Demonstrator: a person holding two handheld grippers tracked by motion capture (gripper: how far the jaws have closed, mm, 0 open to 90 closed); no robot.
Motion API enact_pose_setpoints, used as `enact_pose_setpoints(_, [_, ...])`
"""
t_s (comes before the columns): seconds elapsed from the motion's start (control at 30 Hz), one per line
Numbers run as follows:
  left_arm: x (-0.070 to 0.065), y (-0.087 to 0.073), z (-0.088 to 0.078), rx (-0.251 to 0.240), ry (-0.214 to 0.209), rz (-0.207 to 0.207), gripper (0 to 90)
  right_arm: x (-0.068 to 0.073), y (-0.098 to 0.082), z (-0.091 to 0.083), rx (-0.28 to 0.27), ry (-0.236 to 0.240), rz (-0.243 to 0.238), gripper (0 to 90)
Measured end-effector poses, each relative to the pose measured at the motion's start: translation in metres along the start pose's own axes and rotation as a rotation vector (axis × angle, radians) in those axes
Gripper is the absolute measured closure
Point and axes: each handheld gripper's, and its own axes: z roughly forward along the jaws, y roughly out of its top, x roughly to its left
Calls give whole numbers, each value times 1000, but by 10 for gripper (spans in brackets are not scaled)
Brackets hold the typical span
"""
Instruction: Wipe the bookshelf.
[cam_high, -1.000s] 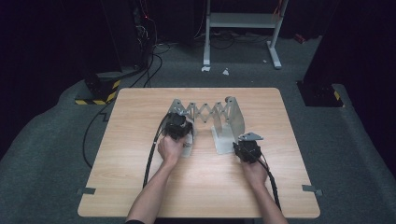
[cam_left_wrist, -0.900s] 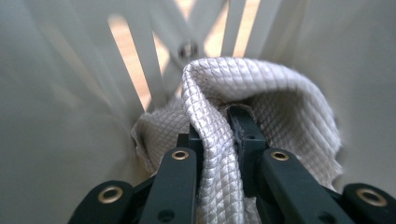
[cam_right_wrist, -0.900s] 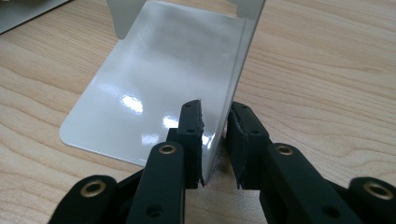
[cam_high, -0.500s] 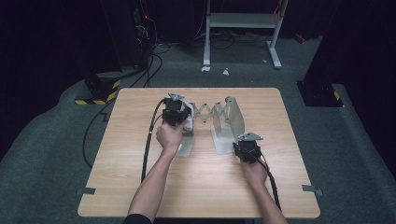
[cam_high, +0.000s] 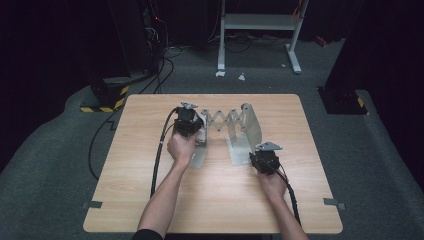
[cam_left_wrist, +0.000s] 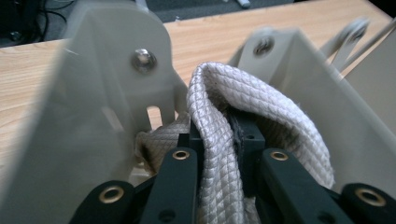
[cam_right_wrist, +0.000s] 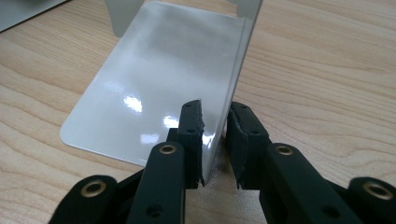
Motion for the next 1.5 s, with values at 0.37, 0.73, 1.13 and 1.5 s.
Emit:
enact_pose_setpoints(0.37, [-1, -16, 16, 29, -13, 53, 808, 1, 0, 0, 0, -1, -7, 759])
enact_pose_setpoints(0.73, [9, 7, -12, -46, -8, 40, 806, 0, 0, 0, 0, 3, -2, 761])
enact_pose_setpoints(1.13, [4, 1, -1, -13, -3, 67, 806, 0, 0, 1, -1, 10, -6, 760])
enact_pose_setpoints(1.5, [-4, -14, 14, 14, -45, 102, 804, 2, 0, 0, -2, -1, -18, 761])
